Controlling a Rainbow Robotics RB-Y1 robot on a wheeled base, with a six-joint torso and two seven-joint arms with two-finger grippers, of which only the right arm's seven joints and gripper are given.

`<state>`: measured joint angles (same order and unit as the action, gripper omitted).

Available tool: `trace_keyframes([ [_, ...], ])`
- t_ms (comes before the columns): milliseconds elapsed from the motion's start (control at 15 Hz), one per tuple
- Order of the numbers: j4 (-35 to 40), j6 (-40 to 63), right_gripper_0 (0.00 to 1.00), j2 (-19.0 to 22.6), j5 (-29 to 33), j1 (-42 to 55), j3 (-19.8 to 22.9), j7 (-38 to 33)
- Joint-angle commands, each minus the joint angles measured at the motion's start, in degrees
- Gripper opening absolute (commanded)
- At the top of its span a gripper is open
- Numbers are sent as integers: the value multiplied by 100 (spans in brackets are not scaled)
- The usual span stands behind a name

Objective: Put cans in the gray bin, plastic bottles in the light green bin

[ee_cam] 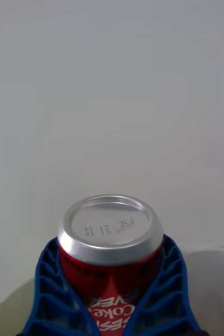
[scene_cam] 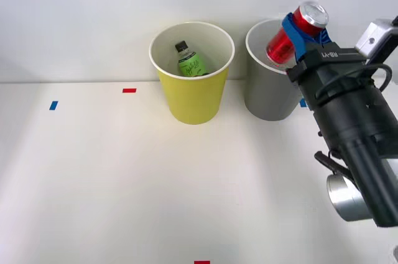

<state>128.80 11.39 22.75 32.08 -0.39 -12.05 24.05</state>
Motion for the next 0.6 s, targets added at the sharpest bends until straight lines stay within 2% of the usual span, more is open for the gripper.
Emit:
trace_keyframes([
  [67,-654,4,0,-96,-9,-576,185,20],
  [333,-1366,4,0,-175,0,-1182,396,64],
  [600,-2219,4,0,-183,298,-1648,484,108],
])
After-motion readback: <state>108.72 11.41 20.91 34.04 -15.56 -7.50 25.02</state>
